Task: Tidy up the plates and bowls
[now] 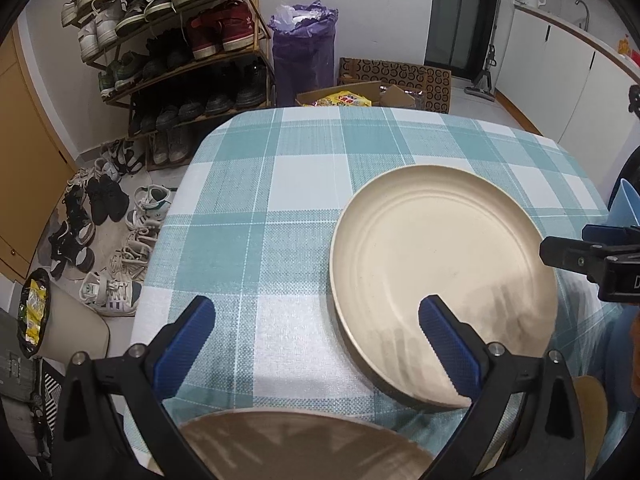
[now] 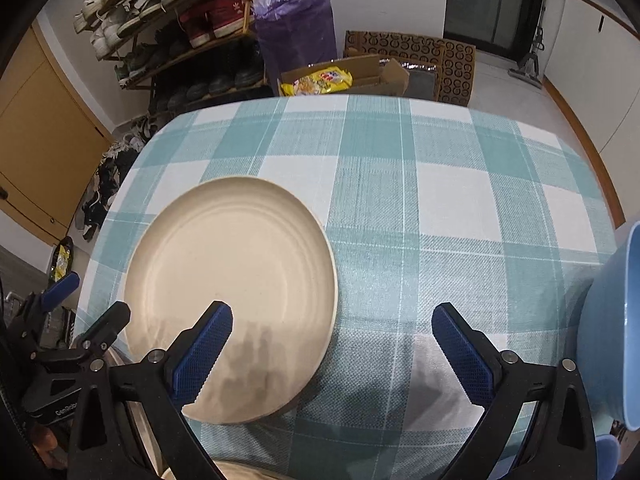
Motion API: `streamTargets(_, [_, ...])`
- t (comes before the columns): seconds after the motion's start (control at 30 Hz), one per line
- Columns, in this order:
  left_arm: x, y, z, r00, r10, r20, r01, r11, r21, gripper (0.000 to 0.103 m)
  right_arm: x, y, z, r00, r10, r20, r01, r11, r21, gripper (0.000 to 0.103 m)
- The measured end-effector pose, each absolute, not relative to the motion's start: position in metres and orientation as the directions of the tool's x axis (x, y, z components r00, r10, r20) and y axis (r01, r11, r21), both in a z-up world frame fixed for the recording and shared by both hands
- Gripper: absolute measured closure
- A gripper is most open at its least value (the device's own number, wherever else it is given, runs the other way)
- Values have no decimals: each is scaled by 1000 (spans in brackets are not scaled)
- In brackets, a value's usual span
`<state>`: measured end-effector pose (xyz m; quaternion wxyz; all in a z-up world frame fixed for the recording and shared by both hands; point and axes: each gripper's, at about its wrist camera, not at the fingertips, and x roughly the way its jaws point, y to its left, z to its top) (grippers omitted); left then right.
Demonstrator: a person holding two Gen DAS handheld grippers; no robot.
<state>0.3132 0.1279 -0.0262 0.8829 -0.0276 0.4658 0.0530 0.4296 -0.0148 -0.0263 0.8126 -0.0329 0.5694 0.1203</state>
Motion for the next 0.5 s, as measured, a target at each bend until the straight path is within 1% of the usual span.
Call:
streamTargets(0.07, [316, 128, -30, 552, 57, -832, -112, 994, -6, 2, 430, -12, -30, 293, 152, -944, -218, 972, 89, 1])
streamTargets(0.13, [318, 129, -32, 546, 55, -836, -115, 993, -9, 2, 432, -8, -30, 308, 120, -944, -210, 976, 56, 1])
streamTargets(0.27, [321, 129, -35, 540, 45, -840, -112, 994, -19, 2, 439, -6, -41, 266, 124, -956, -192, 979, 73, 2])
streamTargets(0.3, [322, 129, -36, 538, 46, -842, -113, 993, -18, 3, 440, -7, -45, 258, 122, -959, -186, 980, 74, 7])
streamTargets(0.33, [322, 130, -36, 535, 46, -844, -114, 993, -18, 4, 441, -6, -49, 246, 120, -962, -181, 981, 76, 17])
streamTargets(0.37, [322, 130, -37, 533, 43, -845, -113, 993, -20, 8, 442, -6, -52, 236, 121, -964, -175, 981, 80, 22])
streamTargets(0.4, [322, 130, -37, 530, 39, -847, -110, 994, -23, 10, 443, -7, -56, 227, 128, -966, -168, 982, 91, 26])
streamTargets(0.43, [322, 130, -38, 530, 36, -847, -108, 994, -25, 11, 443, -7, -57, 227, 134, -965, -165, 981, 97, 26])
streamTargets(0.47, [322, 130, -38, 530, 34, -847, -107, 994, -27, 12, 443, -6, -57, 228, 138, -964, -166, 981, 101, 29])
streamTargets(0.5, [322, 130, -38, 530, 29, -847, -104, 994, -31, 17, 443, -6, -58, 225, 143, -964, -167, 980, 107, 31])
